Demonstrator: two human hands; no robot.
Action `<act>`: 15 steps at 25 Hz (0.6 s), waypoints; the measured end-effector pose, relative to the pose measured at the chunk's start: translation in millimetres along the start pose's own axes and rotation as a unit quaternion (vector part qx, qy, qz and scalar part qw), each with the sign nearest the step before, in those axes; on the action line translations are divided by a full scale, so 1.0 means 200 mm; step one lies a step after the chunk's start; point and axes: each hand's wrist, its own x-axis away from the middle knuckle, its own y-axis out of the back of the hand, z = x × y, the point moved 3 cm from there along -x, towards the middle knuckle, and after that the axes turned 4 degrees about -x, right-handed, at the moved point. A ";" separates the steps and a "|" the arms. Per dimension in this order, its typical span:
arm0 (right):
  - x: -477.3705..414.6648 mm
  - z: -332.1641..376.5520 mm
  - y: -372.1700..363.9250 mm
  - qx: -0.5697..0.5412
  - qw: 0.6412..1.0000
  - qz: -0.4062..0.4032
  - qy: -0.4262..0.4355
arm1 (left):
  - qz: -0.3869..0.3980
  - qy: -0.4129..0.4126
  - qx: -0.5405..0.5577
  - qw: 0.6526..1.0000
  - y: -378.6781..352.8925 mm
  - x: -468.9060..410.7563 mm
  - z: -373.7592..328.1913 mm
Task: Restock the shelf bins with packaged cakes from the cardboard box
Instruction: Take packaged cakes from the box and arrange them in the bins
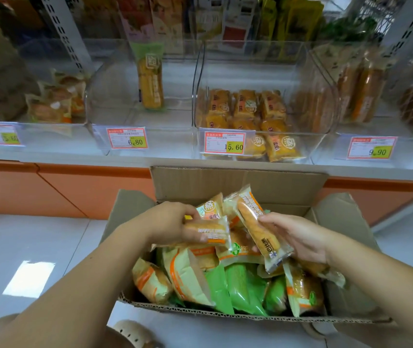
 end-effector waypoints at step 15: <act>0.04 0.04 -0.04 -0.034 0.996 -0.025 0.082 | -0.016 -0.001 0.159 0.987 0.08 0.13 -0.01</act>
